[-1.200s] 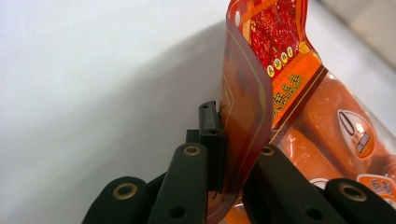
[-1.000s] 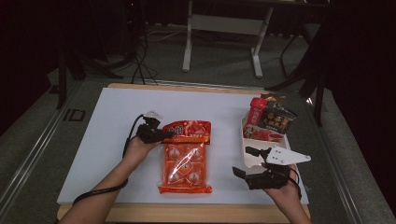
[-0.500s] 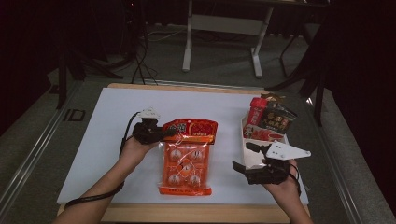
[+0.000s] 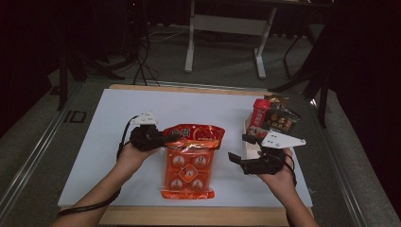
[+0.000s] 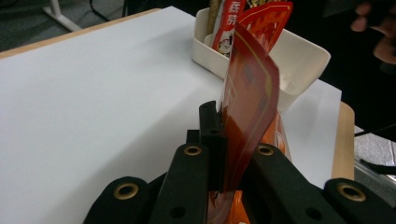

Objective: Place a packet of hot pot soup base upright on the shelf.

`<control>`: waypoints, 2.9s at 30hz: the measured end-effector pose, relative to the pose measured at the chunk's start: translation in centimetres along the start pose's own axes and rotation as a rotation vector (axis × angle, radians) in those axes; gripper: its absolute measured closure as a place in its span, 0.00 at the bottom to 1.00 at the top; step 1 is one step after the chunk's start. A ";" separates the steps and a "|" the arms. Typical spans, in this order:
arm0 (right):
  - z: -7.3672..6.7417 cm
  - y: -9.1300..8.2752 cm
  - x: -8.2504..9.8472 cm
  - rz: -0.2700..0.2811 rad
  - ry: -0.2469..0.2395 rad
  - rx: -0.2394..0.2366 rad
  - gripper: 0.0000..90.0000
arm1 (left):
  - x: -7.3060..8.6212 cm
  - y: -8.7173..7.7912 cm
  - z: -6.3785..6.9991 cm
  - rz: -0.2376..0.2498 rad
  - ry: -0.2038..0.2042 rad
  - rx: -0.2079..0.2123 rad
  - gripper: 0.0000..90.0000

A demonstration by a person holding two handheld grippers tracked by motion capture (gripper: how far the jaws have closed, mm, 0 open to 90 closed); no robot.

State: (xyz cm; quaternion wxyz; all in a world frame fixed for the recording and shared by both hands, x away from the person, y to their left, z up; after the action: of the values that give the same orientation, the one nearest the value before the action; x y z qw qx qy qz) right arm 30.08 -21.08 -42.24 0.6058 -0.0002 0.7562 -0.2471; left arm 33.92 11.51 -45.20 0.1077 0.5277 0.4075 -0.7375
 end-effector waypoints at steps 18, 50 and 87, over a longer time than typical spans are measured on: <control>1.6 5.7 0.7 -0.067 0.061 -0.135 0.22 | -0.3 -2.4 2.6 0.062 0.045 0.077 0.99; -1.3 4.9 -0.4 -0.141 -0.020 -0.282 1.00 | -1.4 -4.1 3.9 0.110 0.061 0.121 0.99; -1.5 -1.6 -7.6 -0.007 -0.088 -0.128 1.00 | -1.3 -3.7 2.5 0.231 -0.002 0.044 0.02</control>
State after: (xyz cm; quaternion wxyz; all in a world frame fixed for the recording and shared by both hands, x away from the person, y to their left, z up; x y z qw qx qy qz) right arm 30.29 -19.65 -34.45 0.6364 -0.0524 0.7431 -0.2002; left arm 30.62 11.76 -42.00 0.1809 0.5725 0.3274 -0.7296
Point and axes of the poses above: each handheld gripper's, and its own axes: y roughly forward along the jaws, x roughly out of its underside, z roughly to its right, the point moved 3 cm from there along y, roughly forward along the jaws, and after that the axes turned 14 degrees about -x, right-handed, at the moved point
